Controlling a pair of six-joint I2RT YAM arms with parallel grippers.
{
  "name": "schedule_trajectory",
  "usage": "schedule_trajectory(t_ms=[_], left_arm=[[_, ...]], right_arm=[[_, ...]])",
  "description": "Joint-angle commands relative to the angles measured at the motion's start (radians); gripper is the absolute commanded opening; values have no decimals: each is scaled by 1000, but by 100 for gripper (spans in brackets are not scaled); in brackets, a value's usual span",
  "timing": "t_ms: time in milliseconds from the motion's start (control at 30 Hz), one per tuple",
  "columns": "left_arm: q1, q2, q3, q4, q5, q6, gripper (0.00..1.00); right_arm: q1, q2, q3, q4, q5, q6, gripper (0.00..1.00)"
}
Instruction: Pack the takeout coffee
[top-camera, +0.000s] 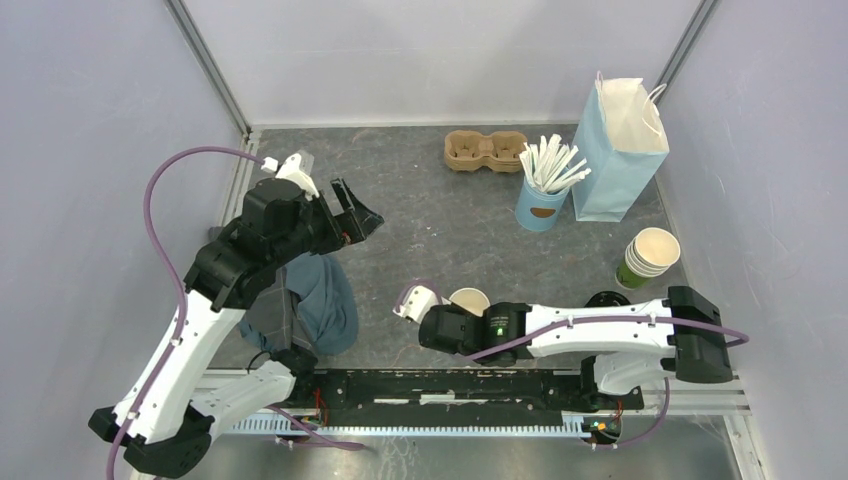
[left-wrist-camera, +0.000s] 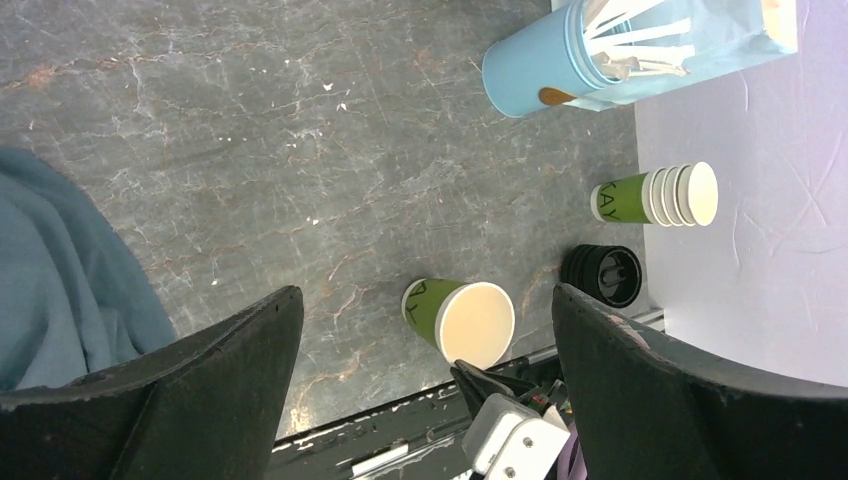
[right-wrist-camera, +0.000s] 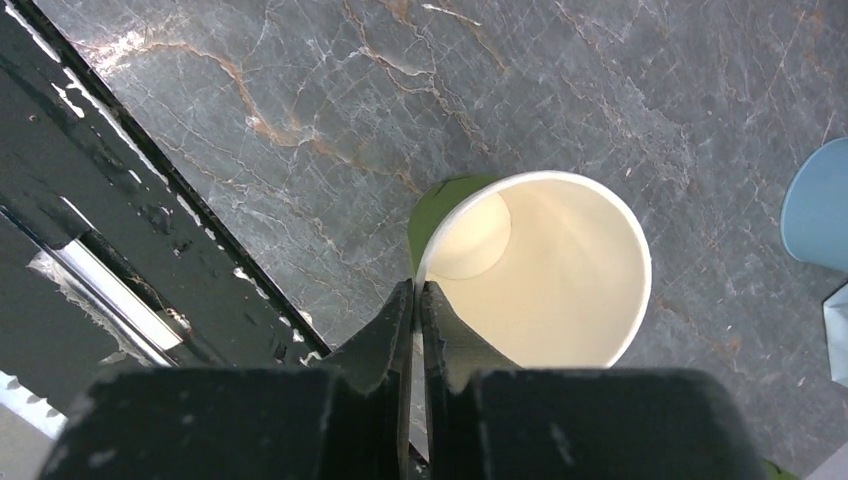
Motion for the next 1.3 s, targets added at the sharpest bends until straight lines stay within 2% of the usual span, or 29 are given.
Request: schedule_trajectory(t_ms=[0, 200, 333, 400, 533, 733, 867, 1033, 1267], left_arm=[[-1, 4, -1, 7, -15, -48, 100], [0, 21, 9, 7, -28, -31, 100], [-1, 39, 18, 6, -37, -19, 100], [-2, 56, 27, 7, -42, -7, 100], [-1, 105, 59, 5, -46, 33, 100], [-1, 178, 90, 6, -34, 90, 100], [0, 217, 93, 10, -24, 112, 100], [2, 274, 109, 15, 4, 150, 100], [10, 324, 142, 11, 17, 213, 100]], right_arm=[[5, -42, 5, 11, 48, 58, 16], [6, -118, 208, -163, 93, 122, 42], [-53, -212, 267, -287, 151, 198, 50], [-154, -284, 214, -305, 132, 215, 50], [-495, -425, 67, -317, 26, 209, 52], [-888, -414, -19, -435, -6, 224, 56], [-1146, -419, -101, -406, -131, 187, 54], [-1252, -378, -165, -337, -259, 176, 51], [-1263, -323, -179, -328, -221, 246, 44]])
